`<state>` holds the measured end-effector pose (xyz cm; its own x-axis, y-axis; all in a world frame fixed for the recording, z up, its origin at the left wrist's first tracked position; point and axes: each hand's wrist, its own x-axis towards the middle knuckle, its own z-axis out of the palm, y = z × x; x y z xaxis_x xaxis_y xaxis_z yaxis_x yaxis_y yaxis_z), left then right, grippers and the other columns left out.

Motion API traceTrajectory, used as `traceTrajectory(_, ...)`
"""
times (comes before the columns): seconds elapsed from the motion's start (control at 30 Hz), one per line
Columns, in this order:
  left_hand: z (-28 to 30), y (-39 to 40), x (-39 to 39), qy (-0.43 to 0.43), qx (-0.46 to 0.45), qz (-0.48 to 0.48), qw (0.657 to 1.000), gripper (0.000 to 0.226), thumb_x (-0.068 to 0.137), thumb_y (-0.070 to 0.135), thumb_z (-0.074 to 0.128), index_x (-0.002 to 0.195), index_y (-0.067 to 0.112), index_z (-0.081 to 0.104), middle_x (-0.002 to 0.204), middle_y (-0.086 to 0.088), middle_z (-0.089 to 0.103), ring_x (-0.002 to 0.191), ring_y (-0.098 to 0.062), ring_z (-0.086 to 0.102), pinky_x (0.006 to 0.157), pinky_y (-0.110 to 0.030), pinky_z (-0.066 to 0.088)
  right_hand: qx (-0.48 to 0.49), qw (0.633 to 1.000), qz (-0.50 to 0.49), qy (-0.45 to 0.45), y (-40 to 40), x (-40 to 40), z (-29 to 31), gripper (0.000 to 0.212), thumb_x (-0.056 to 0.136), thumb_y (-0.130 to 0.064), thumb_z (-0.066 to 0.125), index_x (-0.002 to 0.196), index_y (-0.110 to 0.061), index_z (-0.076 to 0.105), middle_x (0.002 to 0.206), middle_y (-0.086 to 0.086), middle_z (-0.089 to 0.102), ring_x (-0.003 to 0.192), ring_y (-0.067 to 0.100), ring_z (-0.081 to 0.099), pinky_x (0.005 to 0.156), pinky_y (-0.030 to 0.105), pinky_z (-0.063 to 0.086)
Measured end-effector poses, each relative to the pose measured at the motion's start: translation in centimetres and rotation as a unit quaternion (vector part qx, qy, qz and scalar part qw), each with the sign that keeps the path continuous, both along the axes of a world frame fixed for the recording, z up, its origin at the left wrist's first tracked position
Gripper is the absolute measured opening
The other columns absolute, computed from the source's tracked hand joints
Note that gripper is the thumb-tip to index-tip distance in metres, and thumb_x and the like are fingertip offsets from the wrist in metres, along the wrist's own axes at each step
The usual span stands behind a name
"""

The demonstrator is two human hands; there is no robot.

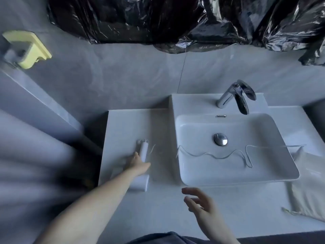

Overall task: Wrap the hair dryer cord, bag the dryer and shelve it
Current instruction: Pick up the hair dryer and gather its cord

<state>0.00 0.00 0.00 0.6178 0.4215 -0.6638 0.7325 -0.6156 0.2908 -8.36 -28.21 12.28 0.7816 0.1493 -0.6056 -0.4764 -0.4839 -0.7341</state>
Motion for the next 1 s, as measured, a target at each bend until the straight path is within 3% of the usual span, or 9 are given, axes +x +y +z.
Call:
traceTrajectory(0.17, -0.9, 0.5, 0.0, 0.039, 0.008, -0.001, 0.999, 0.049, 0.083, 0.045, 0.07, 0.12, 0.018, 0.051, 0.129, -0.009, 0.069, 0.113, -0.036, 0.07, 0.095, -0.043, 0.057, 0.007, 1.0, 0.018, 0.002, 0.8, 2.4, 0.1, 0.021, 0.1, -0.028, 0.069, 0.108, -0.046, 0.078, 0.101, -0.018, 0.081, 0.098, 0.0, 0.075, 0.095, 0.033, 0.062)
traceTrajectory(0.3, -0.6, 1.2, -0.7, 0.022, -0.029, -0.002, 0.999, 0.046, 0.096, 0.043, 0.065, 0.128, 0.012, 0.054, 0.129, -0.012, 0.068, 0.112, -0.036, 0.069, 0.084, -0.037, 0.053, 0.013, 0.998, 0.057, -0.014, 2.3, 4.6, 0.6, 0.017, 0.103, -0.028, 0.068, 0.108, -0.04, 0.079, 0.103, -0.019, 0.08, 0.1, -0.001, 0.074, 0.084, 0.019, 0.057)
traceTrajectory(0.47, 3.9, 3.1, -3.8, -0.066, -0.082, -0.006, 0.994, 0.017, 0.099, 0.037, 0.056, 0.106, 0.023, 0.054, 0.099, -0.001, 0.069, 0.091, -0.028, 0.066, 0.078, -0.039, 0.052, 0.012, 0.994, 0.1, -0.052, 4.3, 6.6, 1.4, 0.02, 0.102, -0.022, 0.067, 0.112, -0.035, 0.077, 0.11, -0.018, 0.08, 0.101, 0.0, 0.074, 0.077, 0.01, 0.054)
traceTrajectory(0.57, 8.3, 4.2, -6.3, -0.103, -0.142, -0.021, 0.984, 0.016, 0.103, 0.039, 0.053, 0.109, 0.024, 0.052, 0.094, -0.001, 0.067, 0.088, -0.026, 0.066, 0.077, -0.04, 0.05, 0.021, 0.99, 0.113, -0.085, 5.8, 7.2, 2.1, 0.024, 0.101, -0.016, 0.068, 0.119, -0.031, 0.074, 0.117, -0.015, 0.076, 0.1, 0.003, 0.072, 0.074, 0.013, 0.055)
traceTrajectory(0.63, 11.7, 4.5, -7.7, -0.117, -0.166, -0.041, 0.978, 0.016, 0.106, 0.04, 0.05, 0.118, 0.03, 0.05, 0.093, 0.0, 0.066, 0.082, -0.021, 0.062, 0.074, -0.037, 0.048, 0.026, 0.982, 0.129, -0.137, 6.6, 7.3, 2.5, 0.033, 0.098, -0.019, 0.071, 0.127, -0.033, 0.066, 0.124, -0.021, 0.068, 0.108, 0.005, 0.069, 0.08, 0.016, 0.056)
traceTrajectory(0.73, 16.4, 4.6, -9.3, -0.117, -0.208, -0.096, 0.966, 0.025, 0.105, 0.04, 0.05, 0.13, 0.041, 0.051, 0.101, 0.003, 0.07, 0.082, -0.015, 0.061, 0.078, -0.032, 0.049, 0.02, 0.953, 0.187, -0.239, 7.4, 7.3, 3.2, 0.071, 0.09, -0.025, 0.078, 0.153, -0.035, 0.046, 0.144, -0.029, 0.05, 0.132, -0.005, 0.052, 0.105, 0.015, 0.047)
traceTrajectory(0.83, 19.7, 4.2, -10.4, -0.104, -0.242, -0.164, 0.951, 0.02, 0.105, 0.041, 0.053, 0.124, 0.04, 0.057, 0.101, 0.01, 0.072, 0.088, -0.013, 0.066, 0.09, -0.036, 0.054, 0.024, 0.905, 0.264, -0.333, 7.9, 7.5, 4.7, 0.091, 0.086, -0.022, 0.085, 0.163, -0.024, 0.038, 0.16, -0.017, 0.044, 0.149, 0.002, 0.042, 0.12, 0.018, 0.035)
traceTrajectory(0.9, 20.8, 3.9, -10.7, -0.09, -0.272, -0.191, 0.939, 0.008, 0.105, 0.039, 0.055, 0.108, 0.034, 0.06, 0.091, 0.018, 0.07, 0.084, -0.008, 0.065, 0.09, -0.035, 0.053, 0.037, 0.879, 0.301, -0.368, 8.0, 7.3, 6.1, 0.082, 0.085, -0.026, 0.089, 0.156, -0.026, 0.047, 0.152, -0.015, 0.053, 0.14, 0.004, 0.051, 0.115, 0.018, 0.041)
traceTrajectory(1.0, 21.9, 3.6, -10.8, -0.065, -0.337, -0.218, 0.914, 0.014, 0.105, 0.034, 0.056, 0.102, 0.022, 0.062, 0.088, 0.019, 0.068, 0.082, -0.008, 0.064, 0.084, -0.029, 0.05, 0.037, 0.882, 0.305, -0.356, 7.2, 6.5, 8.0, 0.052, 0.083, -0.047, 0.09, 0.124, -0.028, 0.063, 0.116, -0.015, 0.063, 0.103, 0.012, 0.064, 0.088, 0.024, 0.053)
